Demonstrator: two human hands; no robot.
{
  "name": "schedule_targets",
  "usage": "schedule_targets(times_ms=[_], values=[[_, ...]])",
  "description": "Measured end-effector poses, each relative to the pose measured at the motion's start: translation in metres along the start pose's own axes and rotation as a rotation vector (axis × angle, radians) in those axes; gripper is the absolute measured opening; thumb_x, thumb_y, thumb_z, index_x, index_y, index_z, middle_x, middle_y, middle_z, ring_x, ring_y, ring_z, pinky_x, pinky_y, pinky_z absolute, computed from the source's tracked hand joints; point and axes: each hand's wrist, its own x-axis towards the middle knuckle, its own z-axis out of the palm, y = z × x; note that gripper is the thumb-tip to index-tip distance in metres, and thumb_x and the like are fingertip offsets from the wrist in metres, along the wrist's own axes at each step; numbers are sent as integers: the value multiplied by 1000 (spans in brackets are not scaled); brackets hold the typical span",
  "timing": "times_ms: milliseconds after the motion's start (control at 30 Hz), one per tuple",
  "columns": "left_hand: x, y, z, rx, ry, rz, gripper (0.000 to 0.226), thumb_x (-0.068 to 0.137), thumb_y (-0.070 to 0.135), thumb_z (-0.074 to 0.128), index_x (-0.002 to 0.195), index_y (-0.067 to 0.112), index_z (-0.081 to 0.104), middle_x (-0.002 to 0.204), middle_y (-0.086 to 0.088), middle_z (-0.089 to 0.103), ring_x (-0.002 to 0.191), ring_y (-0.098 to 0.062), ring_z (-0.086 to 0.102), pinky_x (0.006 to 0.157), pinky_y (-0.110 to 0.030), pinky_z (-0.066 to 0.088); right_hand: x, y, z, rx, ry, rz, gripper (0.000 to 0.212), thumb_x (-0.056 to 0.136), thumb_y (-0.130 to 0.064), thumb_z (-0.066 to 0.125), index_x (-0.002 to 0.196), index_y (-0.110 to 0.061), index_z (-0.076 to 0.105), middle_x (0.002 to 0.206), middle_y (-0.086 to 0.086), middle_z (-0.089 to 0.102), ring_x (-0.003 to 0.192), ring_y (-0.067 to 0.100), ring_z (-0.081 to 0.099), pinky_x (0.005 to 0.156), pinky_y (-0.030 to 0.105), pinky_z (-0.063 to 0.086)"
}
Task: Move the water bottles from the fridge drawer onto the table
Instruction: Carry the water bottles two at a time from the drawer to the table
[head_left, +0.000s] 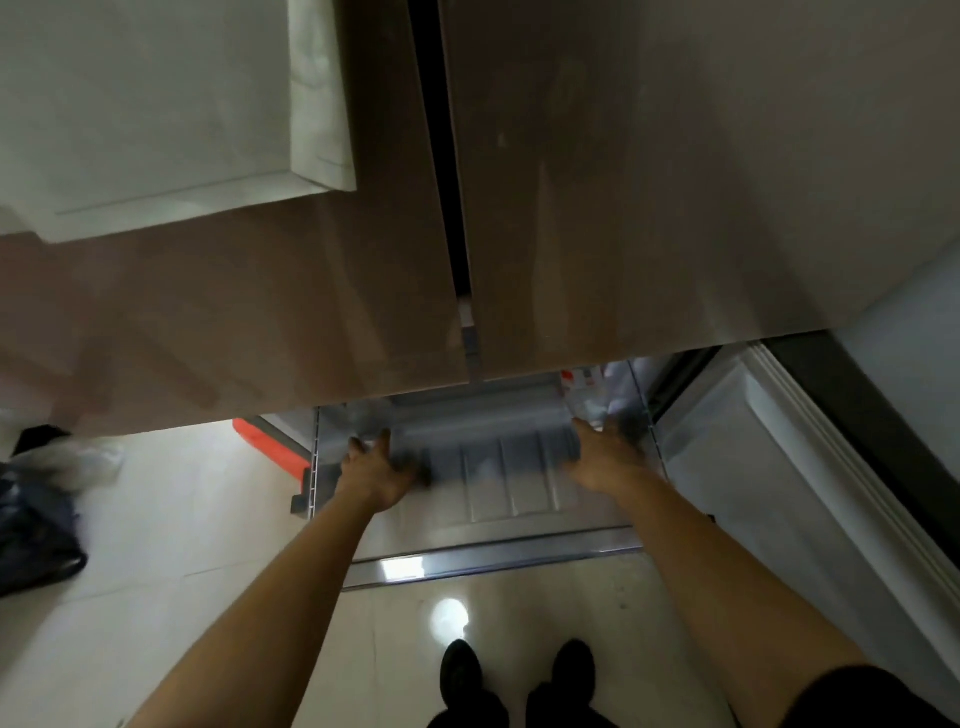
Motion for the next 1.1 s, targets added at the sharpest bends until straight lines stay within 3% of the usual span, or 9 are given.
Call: schedule_targets(times_ms=[167,333,467,567,700,800,933,1100], values=[[1,-3,0,83,8,47,86,83,57,67,151,25,27,151,-21,27,135,-43,35,111,-51,37,-9,-8,3,-88,-17,-29,74,87,-35,70,151,-29,34,160,15,16,134,35,44,104,41,44],[-14,7,6,166,-91,85,75,78,65,46,141,24,43,141,-19,41,126,-36,43,105,-47,43,-33,-23,4,-91,-67,-114,63,87,-31,69,145,-26,45,148,10,42,126,28,52,98,35,47],[-28,5,12,77,-143,103,65,82,44,62,141,19,46,137,-13,48,123,-29,50,105,-39,45,-44,-30,9,5,-209,-157,81,85,-40,70,155,-30,31,161,7,29,142,29,37,111,37,37],[-32,-1,16,-38,-211,121,79,73,48,64,143,20,44,142,-9,50,129,-27,49,109,-41,43,-44,-35,17,29,-317,-159,90,82,-43,72,157,-33,23,162,3,29,144,27,36,115,39,36],[-34,1,20,-86,-315,128,72,89,33,68,151,19,32,152,-10,39,139,-29,39,116,-39,33,-44,-37,19,79,-377,-141,100,81,-42,75,158,-35,13,164,3,24,147,29,30,117,44,32],[-36,1,17,-82,-279,141,61,90,28,65,146,21,41,148,-9,45,135,-28,43,113,-37,36,-51,-37,16,39,-265,-149,91,81,-38,75,156,-34,23,158,3,35,138,28,42,108,38,41],[-50,4,10,-65,-46,139,44,87,32,66,129,23,55,127,-9,61,114,-26,58,99,-37,48,-65,-39,9,-7,-78,-214,63,83,-34,75,140,-32,49,135,7,54,115,25,55,85,31,47],[-79,12,3,-44,249,196,49,80,43,70,120,28,46,119,-17,59,108,-37,57,84,-41,53,-97,-45,-6,15,194,-277,45,85,-33,73,123,-32,49,119,6,60,102,27,61,73,30,46]])
